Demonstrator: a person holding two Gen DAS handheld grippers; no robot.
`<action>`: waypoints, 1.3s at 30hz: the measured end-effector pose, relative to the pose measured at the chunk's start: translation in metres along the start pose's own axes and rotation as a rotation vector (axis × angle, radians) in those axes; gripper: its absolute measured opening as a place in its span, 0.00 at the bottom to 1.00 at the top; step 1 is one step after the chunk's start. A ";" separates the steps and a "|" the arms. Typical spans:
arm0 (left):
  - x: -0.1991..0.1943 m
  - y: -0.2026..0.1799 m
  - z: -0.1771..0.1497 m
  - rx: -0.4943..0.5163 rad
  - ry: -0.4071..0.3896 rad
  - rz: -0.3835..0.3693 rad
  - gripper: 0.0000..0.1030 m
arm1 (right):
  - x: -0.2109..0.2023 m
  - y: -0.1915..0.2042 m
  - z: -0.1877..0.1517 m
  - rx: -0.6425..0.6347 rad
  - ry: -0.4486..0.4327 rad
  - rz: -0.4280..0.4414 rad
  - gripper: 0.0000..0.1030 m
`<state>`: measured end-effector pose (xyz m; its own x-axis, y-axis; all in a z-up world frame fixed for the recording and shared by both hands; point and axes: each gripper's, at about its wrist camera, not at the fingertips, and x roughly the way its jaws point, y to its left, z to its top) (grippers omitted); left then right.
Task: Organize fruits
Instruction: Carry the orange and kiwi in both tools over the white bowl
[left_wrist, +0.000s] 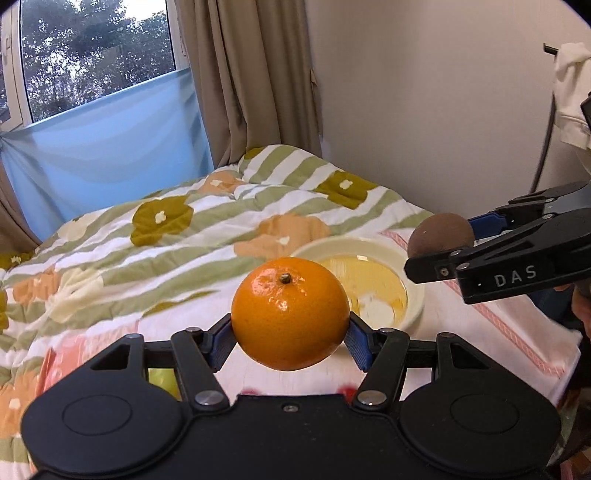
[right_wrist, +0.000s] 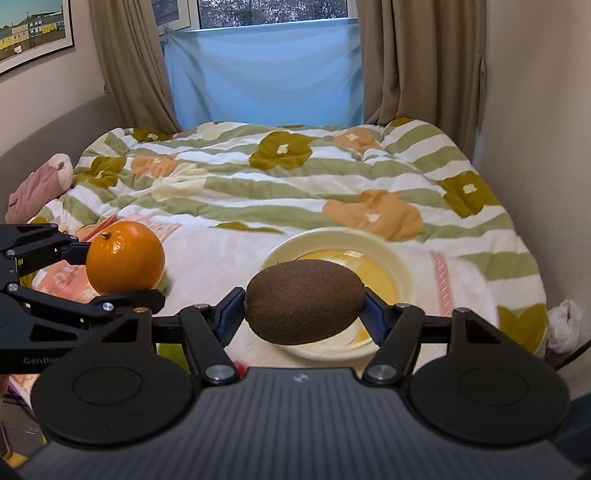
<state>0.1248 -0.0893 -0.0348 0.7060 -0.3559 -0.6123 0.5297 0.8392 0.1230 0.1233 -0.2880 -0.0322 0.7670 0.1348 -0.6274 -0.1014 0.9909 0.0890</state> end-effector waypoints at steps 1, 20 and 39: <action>0.007 -0.002 0.006 0.002 -0.002 0.004 0.64 | 0.004 -0.010 0.006 -0.001 0.001 -0.001 0.78; 0.184 -0.030 0.043 0.059 0.116 -0.016 0.64 | 0.134 -0.105 0.047 -0.041 0.068 0.036 0.78; 0.202 -0.035 0.042 0.092 0.140 0.008 0.90 | 0.165 -0.124 0.035 -0.021 0.129 0.066 0.78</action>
<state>0.2690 -0.2077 -0.1302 0.6410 -0.2834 -0.7133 0.5701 0.7980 0.1954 0.2843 -0.3890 -0.1198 0.6703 0.1981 -0.7152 -0.1631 0.9795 0.1185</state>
